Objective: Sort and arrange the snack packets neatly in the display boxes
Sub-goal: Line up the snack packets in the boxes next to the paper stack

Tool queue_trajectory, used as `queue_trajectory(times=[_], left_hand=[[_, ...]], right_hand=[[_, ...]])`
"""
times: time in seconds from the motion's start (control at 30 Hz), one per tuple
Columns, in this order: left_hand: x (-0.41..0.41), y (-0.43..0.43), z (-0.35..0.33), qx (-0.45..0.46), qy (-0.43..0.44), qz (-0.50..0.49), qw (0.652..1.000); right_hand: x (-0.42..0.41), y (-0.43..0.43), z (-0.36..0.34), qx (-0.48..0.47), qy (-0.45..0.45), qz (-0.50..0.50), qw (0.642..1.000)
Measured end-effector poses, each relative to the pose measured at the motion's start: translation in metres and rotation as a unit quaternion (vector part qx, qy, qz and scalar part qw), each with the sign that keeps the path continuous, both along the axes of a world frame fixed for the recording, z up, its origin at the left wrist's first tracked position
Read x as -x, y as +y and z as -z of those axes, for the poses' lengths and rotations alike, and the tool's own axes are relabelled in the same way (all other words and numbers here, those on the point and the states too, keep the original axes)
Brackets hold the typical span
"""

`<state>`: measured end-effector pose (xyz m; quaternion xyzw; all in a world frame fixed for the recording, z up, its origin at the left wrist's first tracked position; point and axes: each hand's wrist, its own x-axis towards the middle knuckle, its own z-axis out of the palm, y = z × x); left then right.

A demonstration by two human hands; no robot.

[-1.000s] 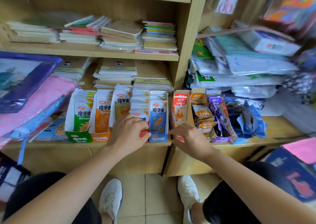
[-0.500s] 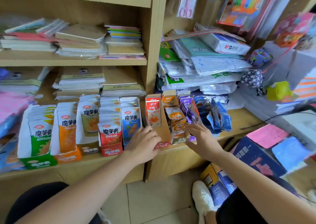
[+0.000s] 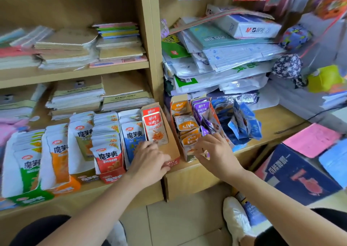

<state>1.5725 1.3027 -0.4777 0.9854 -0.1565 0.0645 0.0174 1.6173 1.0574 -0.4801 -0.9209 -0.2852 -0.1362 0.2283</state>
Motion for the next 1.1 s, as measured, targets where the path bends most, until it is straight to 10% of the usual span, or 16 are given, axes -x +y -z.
queue_trajectory(times=[0.63,1.1], left_hand=[[-0.019,-0.003,-0.007,0.1,-0.101,0.023,0.99],[-0.078,-0.013,-0.027,-0.22,0.064,0.044,0.972]], right_hand=[[-0.068,0.017,-0.023,0.094,-0.032,-0.026,0.995],[-0.042,0.02,-0.02,0.103,-0.084,-0.023,0.991]])
